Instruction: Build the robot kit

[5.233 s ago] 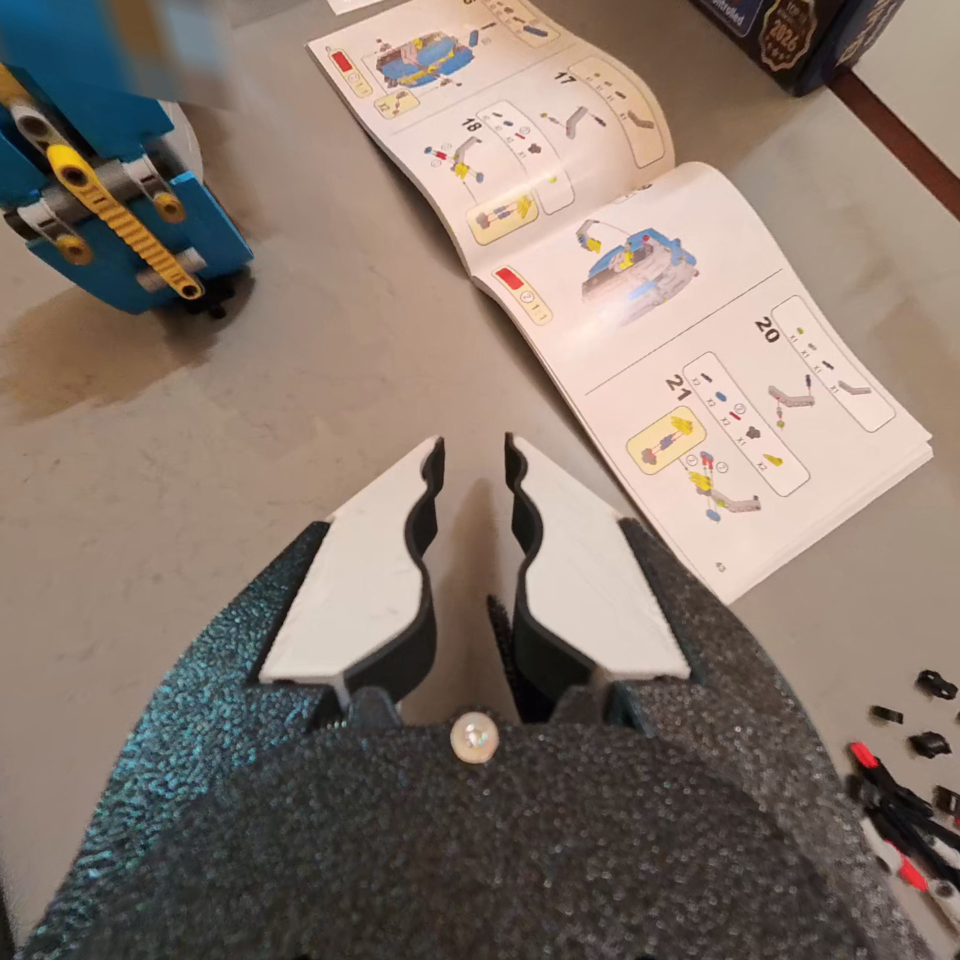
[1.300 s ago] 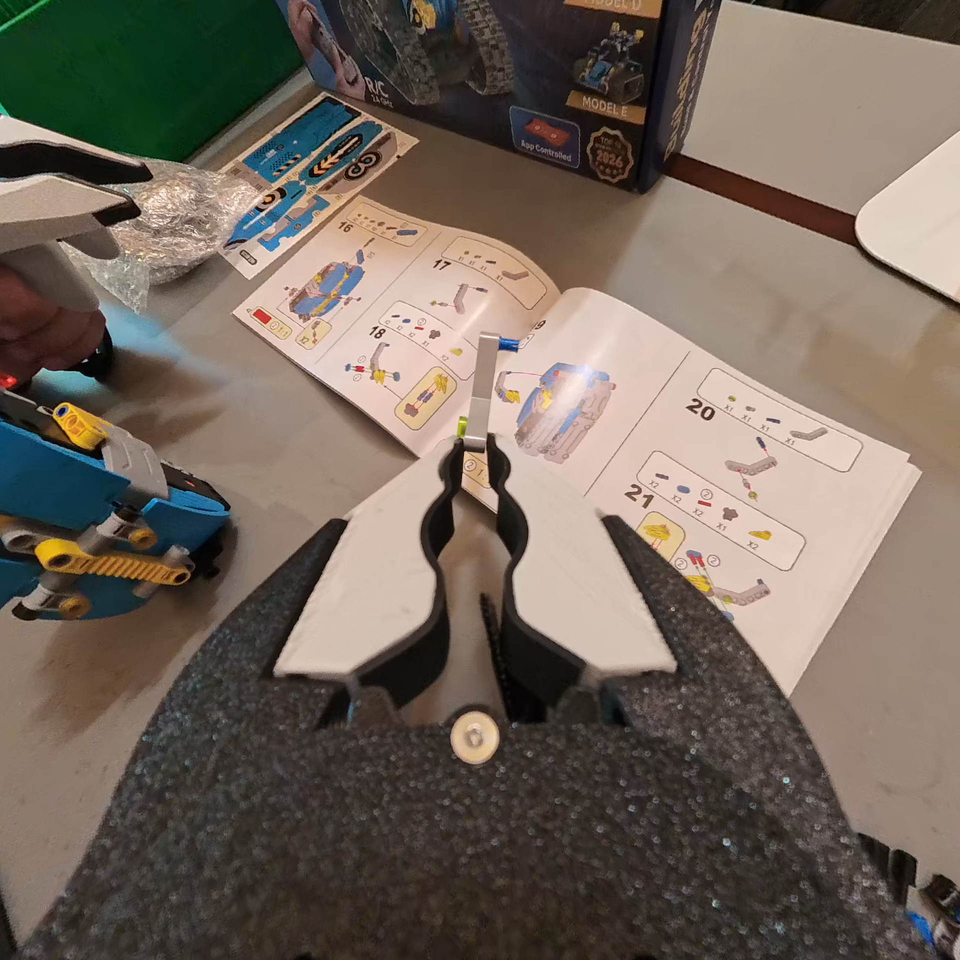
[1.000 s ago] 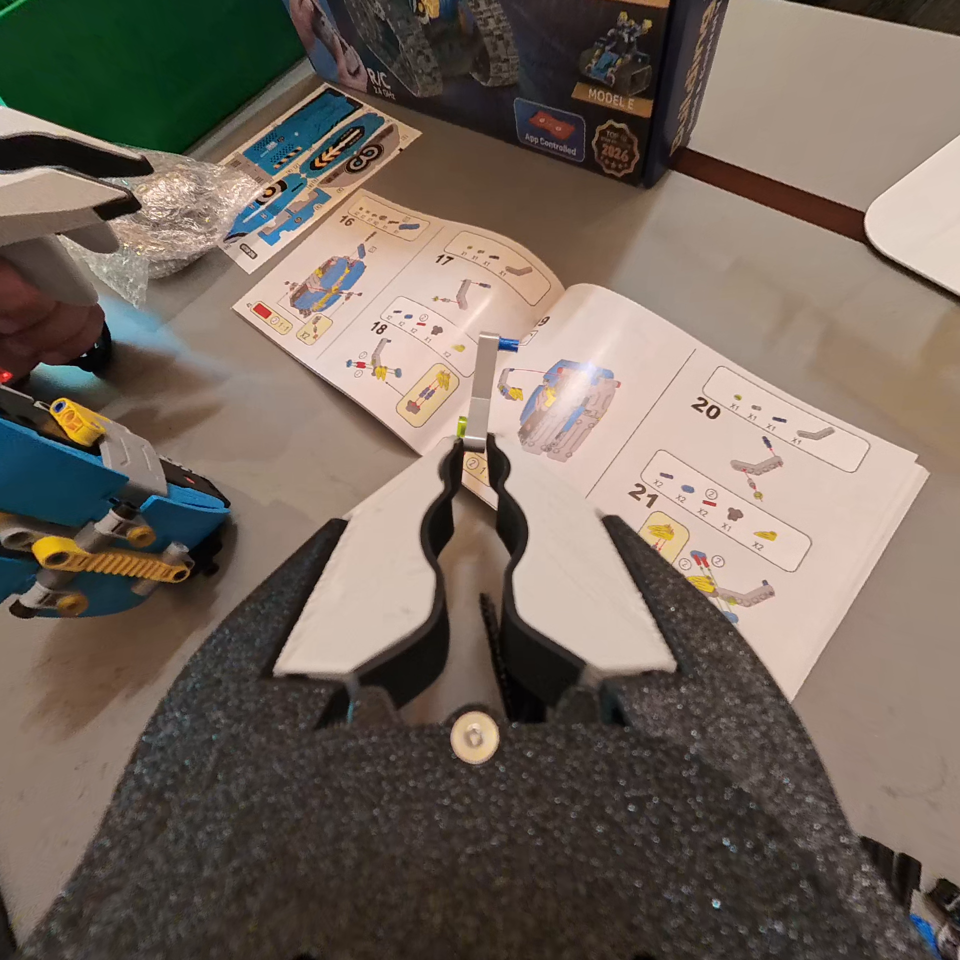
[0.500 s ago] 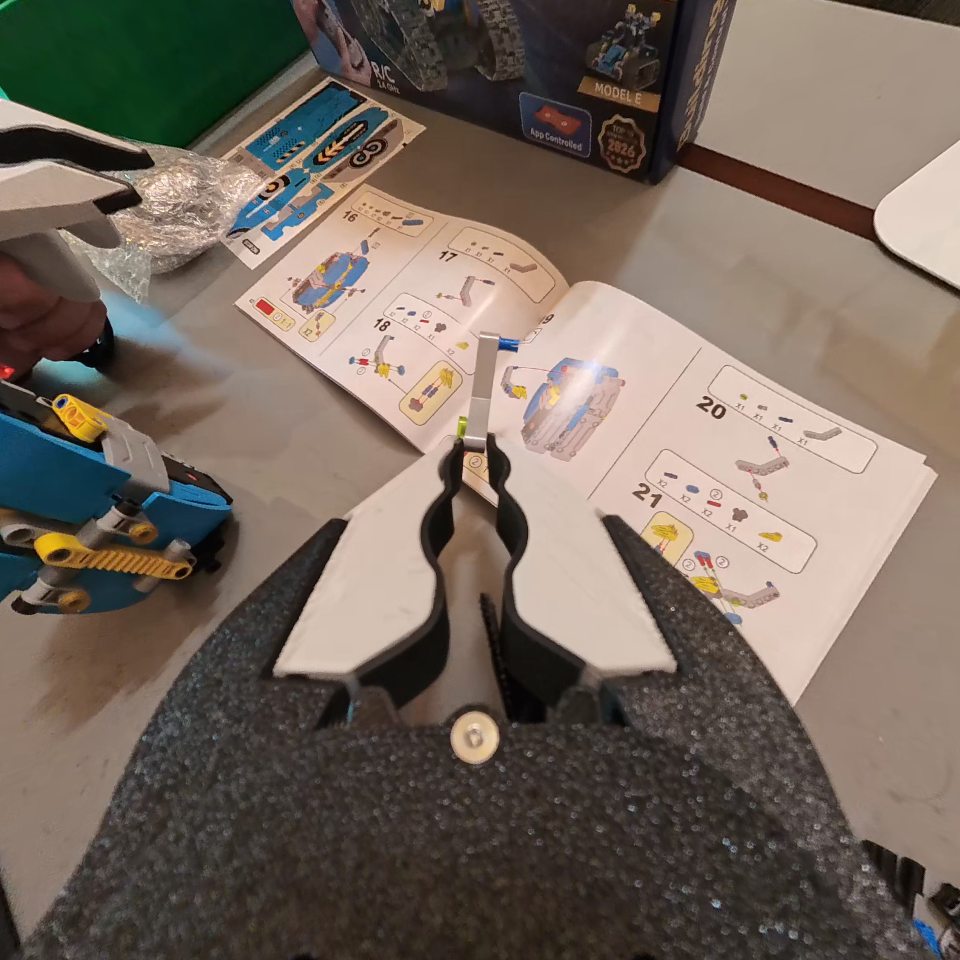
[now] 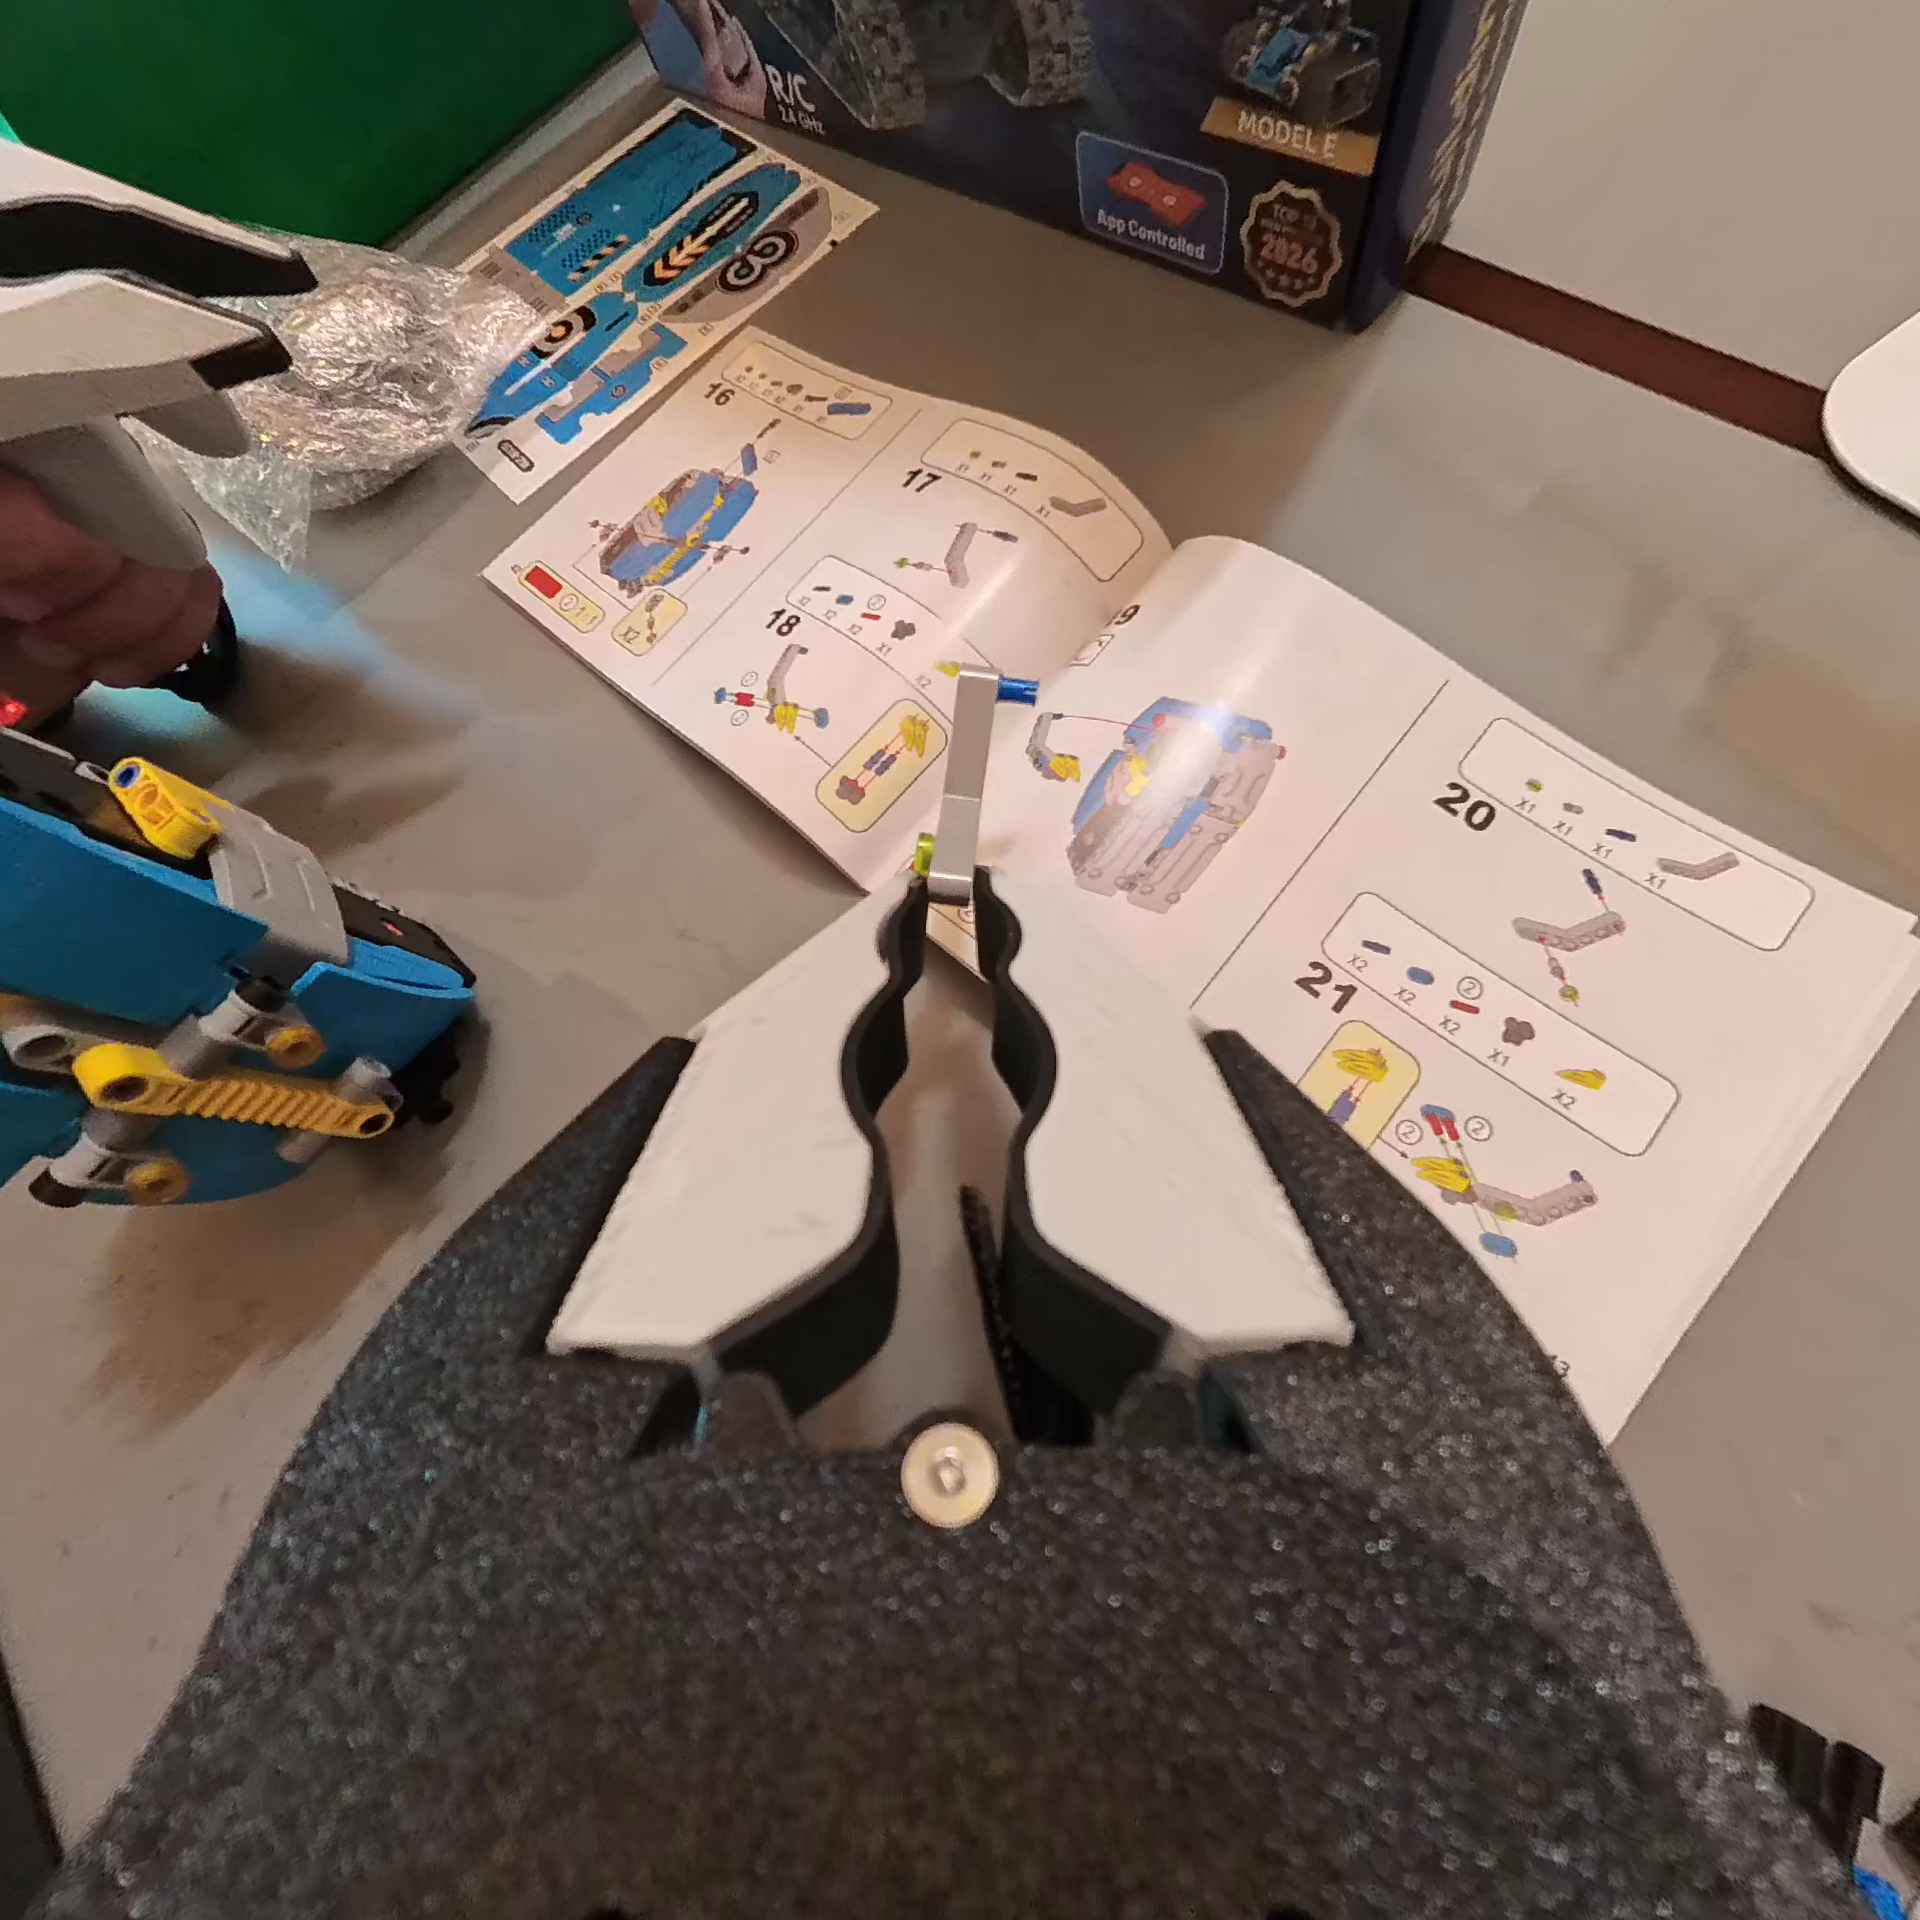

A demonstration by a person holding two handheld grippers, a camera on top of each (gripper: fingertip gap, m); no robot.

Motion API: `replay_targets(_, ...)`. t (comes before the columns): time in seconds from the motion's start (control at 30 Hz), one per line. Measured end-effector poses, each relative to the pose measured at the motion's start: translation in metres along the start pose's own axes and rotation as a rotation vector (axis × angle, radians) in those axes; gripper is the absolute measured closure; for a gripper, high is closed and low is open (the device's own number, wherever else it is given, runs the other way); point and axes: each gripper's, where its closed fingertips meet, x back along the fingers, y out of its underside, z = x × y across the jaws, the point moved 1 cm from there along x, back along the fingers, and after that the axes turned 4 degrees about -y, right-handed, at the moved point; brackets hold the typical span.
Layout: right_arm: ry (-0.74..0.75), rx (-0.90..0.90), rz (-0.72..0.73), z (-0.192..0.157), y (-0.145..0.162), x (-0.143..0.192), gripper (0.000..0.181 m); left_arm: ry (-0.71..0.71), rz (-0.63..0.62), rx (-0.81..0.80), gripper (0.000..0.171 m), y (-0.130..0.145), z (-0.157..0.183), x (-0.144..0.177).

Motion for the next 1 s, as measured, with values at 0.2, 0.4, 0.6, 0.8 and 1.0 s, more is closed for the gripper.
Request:
replay_targets(0.2,-0.004,0.002,-0.005,-0.001,0.001,-0.001,0.173,0.001,-0.001,0.001,0.156,0.0,0.0,0.0)
replay_targets(0.4,-0.018,0.003,-0.022,-0.003,0.004,-0.003,0.173,0.0,-0.001,0.002,0.156,0.0,0.0,0.0)
replay_targets(0.6,-0.352,0.037,-0.069,-0.062,0.008,-0.012,0.173,0.001,-0.001,0.001,0.156,0.0,0.0,0.0)
replay_targets(0.8,-0.13,0.149,-0.275,-0.044,0.039,-0.025,0.174,0.003,-0.003,-0.001,0.156,0.001,0.001,0.0)
replay_targets(1.0,-0.108,0.023,-0.438,-0.073,0.062,-0.014,0.174,0.006,-0.005,-0.006,0.156,0.001,0.002,0.0)
